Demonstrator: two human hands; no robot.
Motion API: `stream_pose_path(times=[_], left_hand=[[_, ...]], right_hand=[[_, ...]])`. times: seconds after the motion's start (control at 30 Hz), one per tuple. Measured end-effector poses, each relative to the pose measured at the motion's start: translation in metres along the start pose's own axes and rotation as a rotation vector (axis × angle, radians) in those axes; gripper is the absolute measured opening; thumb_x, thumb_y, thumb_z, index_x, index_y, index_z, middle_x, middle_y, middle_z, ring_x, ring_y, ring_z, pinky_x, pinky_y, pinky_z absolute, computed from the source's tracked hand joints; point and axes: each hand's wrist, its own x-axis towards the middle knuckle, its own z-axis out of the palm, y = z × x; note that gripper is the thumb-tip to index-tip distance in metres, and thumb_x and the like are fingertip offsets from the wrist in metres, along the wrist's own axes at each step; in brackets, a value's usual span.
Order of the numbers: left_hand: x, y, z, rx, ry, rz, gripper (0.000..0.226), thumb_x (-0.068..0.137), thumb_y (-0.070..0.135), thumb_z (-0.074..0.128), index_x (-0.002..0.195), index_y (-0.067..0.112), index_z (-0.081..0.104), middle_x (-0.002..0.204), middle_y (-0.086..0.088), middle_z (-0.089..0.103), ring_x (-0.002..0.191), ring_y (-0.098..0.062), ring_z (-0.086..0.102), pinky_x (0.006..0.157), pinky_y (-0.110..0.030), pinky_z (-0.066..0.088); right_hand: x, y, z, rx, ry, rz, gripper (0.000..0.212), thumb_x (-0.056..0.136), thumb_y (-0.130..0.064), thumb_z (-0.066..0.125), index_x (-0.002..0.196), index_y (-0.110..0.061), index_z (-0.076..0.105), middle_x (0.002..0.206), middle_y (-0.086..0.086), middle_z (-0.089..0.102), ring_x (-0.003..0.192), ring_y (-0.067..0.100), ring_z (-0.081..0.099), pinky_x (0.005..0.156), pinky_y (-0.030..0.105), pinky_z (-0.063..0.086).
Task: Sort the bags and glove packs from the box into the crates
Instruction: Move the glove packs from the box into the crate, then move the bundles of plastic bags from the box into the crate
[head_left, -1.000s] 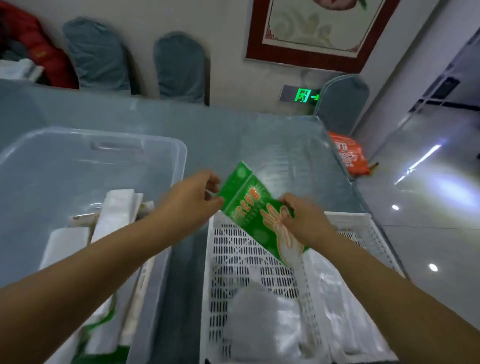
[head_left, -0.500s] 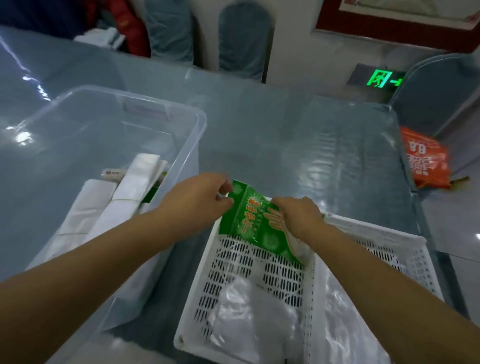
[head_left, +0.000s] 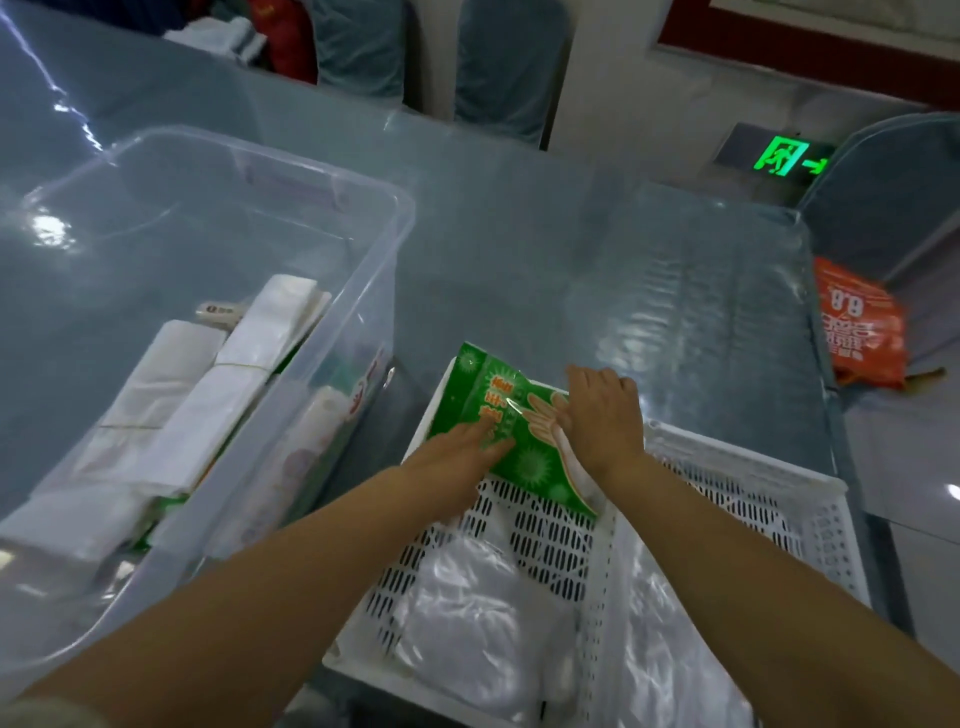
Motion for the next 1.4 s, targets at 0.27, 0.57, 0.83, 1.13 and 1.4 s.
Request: stream_pose_path(times=[0.27, 0.57, 0.83, 1.13, 1.4], left_hand=[[0.011, -0.007, 0.034, 0.008, 0.058, -0.035, 0.088, 0.077, -0.005, 0.048, 0.146, 0.033, 0.01, 0.158, -0.002, -0.005, 0.142, -0.027, 0.009, 0.111, -0.048, 0.021], [0.001, -0.002, 0.006, 0.065, 0.048, -0.023, 0.079, 0.077, -0.001, 0.052, 0.146, 0.023, 0.02, 0.157, -0.01, 0.005, 0.141, -0.03, 0.014, 0.111, -0.047, 0.024], [-0.01, 0.001, -0.098, 0.242, 0.252, 0.052, 0.039, 0.087, 0.018, 0.049, 0.125, 0.014, 0.05, 0.127, -0.011, 0.053, 0.115, -0.03, 0.049, 0.091, -0.042, 0.045], [-0.121, -0.08, -0.193, 0.189, 0.527, 0.204, 0.031, 0.088, 0.029, 0.052, 0.118, 0.032, 0.057, 0.12, 0.006, 0.059, 0.109, -0.017, 0.054, 0.082, -0.03, 0.043], [-0.153, -0.233, -0.182, 0.064, 0.275, -0.127, 0.027, 0.085, 0.028, 0.058, 0.112, 0.029, 0.06, 0.119, 0.006, 0.062, 0.107, -0.016, 0.056, 0.085, -0.025, 0.041]], right_hand=[[-0.009, 0.017, 0.009, 0.005, 0.012, 0.112, 0.022, 0.08, -0.035, 0.066, 0.087, -0.014, 0.064, 0.088, 0.006, 0.063, 0.089, 0.028, 0.051, 0.075, 0.037, 0.025], [-0.006, 0.011, -0.003, 0.047, -0.012, 0.183, 0.021, 0.082, -0.032, 0.065, 0.097, -0.017, 0.063, 0.098, 0.003, 0.063, 0.095, 0.025, 0.049, 0.078, 0.036, 0.024], [-0.002, -0.016, -0.049, 0.193, 0.204, 0.144, 0.016, 0.08, -0.012, 0.065, 0.096, -0.012, 0.067, 0.093, 0.006, 0.068, 0.091, 0.028, 0.056, 0.08, 0.037, 0.034], [0.019, -0.093, -0.14, 0.326, 0.558, -0.016, 0.011, 0.076, -0.006, 0.069, 0.087, -0.008, 0.068, 0.084, 0.008, 0.069, 0.083, 0.032, 0.06, 0.077, 0.037, 0.033], [0.074, -0.248, -0.189, 0.507, 0.528, -0.254, 0.011, 0.078, -0.002, 0.062, 0.087, -0.007, 0.066, 0.085, 0.008, 0.068, 0.081, 0.024, 0.056, 0.074, 0.027, 0.04]])
